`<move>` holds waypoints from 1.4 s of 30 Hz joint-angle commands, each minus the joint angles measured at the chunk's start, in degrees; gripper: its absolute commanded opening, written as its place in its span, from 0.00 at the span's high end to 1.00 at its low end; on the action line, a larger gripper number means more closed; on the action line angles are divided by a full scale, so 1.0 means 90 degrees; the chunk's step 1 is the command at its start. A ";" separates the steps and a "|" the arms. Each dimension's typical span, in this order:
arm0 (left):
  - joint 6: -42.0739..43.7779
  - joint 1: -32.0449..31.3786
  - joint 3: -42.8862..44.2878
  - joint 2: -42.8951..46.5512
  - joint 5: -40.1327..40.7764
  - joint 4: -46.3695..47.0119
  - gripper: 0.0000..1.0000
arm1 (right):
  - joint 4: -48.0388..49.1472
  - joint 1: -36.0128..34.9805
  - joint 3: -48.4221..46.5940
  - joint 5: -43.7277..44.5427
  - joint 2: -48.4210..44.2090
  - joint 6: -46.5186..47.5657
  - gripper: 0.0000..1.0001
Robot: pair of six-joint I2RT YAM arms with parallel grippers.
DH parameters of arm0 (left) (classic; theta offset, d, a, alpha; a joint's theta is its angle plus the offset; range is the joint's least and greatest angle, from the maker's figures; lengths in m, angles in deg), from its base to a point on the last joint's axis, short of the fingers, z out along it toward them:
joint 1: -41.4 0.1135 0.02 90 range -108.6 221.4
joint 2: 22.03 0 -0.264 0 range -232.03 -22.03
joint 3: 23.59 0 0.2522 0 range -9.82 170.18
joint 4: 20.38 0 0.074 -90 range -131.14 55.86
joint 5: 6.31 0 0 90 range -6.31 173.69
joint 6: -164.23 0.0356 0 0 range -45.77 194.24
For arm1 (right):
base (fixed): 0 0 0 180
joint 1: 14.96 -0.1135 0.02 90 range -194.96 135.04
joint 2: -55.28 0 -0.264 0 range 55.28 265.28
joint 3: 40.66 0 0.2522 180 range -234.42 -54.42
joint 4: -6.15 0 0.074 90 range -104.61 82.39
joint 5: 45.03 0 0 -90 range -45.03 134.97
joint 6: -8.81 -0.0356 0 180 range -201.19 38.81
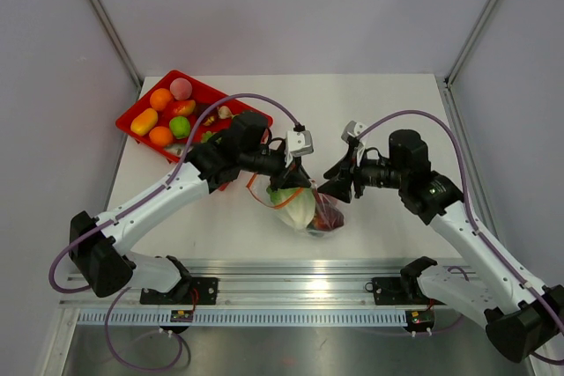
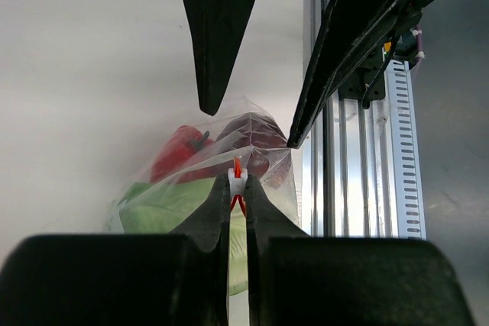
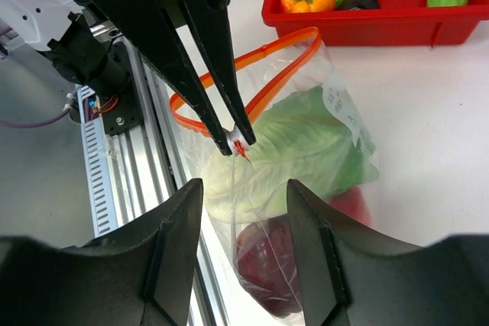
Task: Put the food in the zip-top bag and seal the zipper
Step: Zip the zipper food storage bag at the center of the board.
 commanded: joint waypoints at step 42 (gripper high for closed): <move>-0.0244 0.0114 0.0119 0.0119 -0.0467 0.0609 1.00 | 0.1012 -0.0884 -0.0012 0.1117 0.0814 -0.0476 0.52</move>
